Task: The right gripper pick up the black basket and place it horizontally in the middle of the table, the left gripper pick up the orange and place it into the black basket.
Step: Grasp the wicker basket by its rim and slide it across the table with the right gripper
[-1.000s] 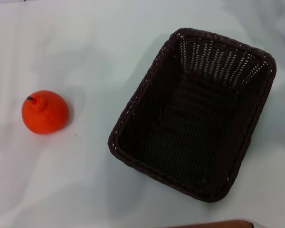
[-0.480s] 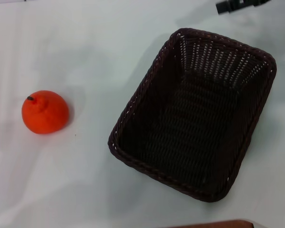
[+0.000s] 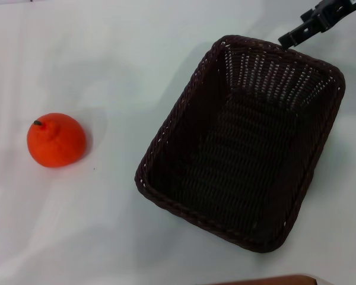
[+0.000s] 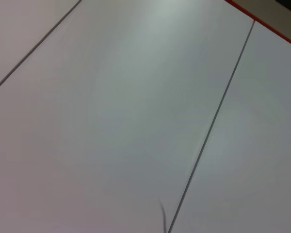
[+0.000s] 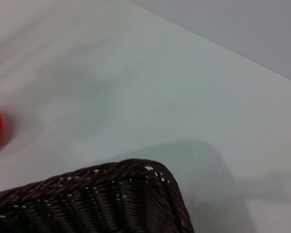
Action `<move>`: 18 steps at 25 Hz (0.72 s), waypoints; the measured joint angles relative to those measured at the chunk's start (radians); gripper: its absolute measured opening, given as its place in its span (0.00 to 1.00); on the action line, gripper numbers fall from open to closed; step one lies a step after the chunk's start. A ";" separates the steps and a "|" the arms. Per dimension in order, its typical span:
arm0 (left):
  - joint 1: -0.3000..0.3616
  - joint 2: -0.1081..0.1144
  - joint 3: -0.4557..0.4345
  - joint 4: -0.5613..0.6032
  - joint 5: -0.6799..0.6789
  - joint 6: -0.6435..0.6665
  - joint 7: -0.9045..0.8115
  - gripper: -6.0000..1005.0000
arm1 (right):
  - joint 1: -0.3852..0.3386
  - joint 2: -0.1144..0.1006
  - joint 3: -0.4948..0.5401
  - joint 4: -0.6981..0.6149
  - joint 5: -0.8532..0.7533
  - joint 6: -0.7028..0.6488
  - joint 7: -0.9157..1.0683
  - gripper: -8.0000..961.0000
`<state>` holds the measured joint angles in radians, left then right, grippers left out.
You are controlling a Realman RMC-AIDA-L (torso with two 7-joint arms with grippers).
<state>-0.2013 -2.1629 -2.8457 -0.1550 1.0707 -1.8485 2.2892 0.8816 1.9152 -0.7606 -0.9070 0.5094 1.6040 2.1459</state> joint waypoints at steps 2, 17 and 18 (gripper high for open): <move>-0.003 0.000 -0.001 0.000 0.000 0.005 0.000 0.82 | 0.009 0.006 -0.009 0.021 -0.016 -0.016 -0.003 0.95; -0.024 0.002 -0.001 0.000 0.000 0.027 -0.001 0.82 | 0.022 0.024 -0.108 0.198 -0.017 -0.152 -0.060 0.82; -0.024 0.002 -0.001 0.000 0.000 0.027 -0.001 0.82 | 0.021 0.024 -0.108 0.198 -0.017 -0.151 -0.060 0.80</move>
<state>-0.2250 -2.1613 -2.8470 -0.1549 1.0707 -1.8210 2.2886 0.9022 1.9393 -0.8681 -0.7089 0.4926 1.4527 2.0855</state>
